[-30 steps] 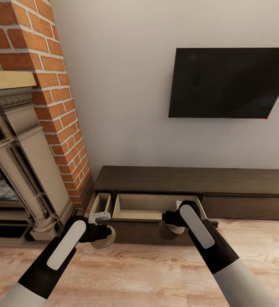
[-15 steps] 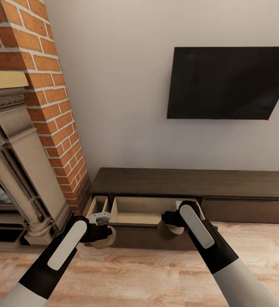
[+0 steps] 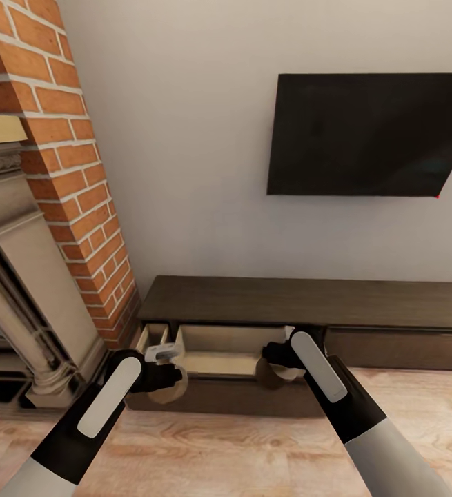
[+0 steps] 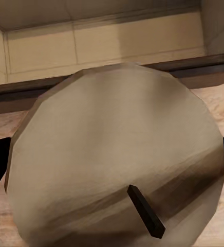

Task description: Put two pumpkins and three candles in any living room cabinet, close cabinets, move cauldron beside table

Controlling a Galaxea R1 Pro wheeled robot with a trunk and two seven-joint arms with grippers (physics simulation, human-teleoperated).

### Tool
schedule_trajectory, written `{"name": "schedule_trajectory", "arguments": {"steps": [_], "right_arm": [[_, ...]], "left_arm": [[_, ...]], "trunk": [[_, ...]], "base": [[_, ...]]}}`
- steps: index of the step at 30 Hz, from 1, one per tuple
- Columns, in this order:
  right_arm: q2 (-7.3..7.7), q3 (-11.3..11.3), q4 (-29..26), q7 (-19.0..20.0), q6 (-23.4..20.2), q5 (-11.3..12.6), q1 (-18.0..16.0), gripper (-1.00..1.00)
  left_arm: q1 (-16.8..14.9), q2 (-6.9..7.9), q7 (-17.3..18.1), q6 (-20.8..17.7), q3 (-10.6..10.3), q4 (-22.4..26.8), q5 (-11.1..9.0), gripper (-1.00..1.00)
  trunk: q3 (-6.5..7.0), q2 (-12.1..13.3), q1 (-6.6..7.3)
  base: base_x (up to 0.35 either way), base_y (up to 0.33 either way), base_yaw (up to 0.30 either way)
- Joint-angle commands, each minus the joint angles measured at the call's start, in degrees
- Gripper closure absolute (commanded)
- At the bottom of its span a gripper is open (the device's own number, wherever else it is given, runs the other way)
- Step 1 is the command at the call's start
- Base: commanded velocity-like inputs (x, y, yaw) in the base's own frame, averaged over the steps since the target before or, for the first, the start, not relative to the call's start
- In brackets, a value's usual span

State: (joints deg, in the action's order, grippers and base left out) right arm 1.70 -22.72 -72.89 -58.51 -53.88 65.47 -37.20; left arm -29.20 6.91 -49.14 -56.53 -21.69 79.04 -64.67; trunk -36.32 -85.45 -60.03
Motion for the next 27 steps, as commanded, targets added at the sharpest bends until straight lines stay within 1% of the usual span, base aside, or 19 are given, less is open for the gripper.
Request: {"name": "schedule_trajectory", "arguments": {"steps": [1, 7, 11, 22, 27], "right_arm": [[0.06, -0.1, 0.0, -0.6, 0.0, 0.6, -0.1, 1.00], [0.06, -0.1, 0.0, -0.6, 0.0, 0.6, -0.1, 1.00], [0.06, -0.1, 0.2, -0.6, 0.0, 0.7, -0.1, 1.00], [0.06, -0.1, 0.2, -0.6, 0.0, 0.7, -0.1, 1.00], [0.06, -0.1, 0.2, -0.6, 0.0, 0.7, -0.1, 1.00]], "left_arm": [[-0.1, 0.04, -0.6, -0.1, -0.1, 0.1, -0.4, 1.00], [-0.1, 0.04, -0.6, -0.1, -0.1, 0.1, -0.4, 1.00], [-0.1, 0.03, -0.6, -0.1, -0.1, 0.1, -0.4, 1.00], [-0.1, 0.03, -0.6, -0.1, -0.1, 0.1, -0.4, 1.00], [-0.1, 0.08, -0.6, -0.1, -0.1, 0.1, -0.4, 1.00]], "trunk": [[-0.06, 0.0, -0.01], [-0.06, 0.0, -0.01], [-0.06, 0.0, -0.01], [-0.06, 0.0, -0.01], [-0.06, 0.0, -0.01]], "base": [[0.195, -0.150, 0.000], [0.264, -0.041, -0.013], [0.224, -0.004, -0.170], [0.029, 0.000, -0.017], [0.181, 0.000, 0.000]]}}
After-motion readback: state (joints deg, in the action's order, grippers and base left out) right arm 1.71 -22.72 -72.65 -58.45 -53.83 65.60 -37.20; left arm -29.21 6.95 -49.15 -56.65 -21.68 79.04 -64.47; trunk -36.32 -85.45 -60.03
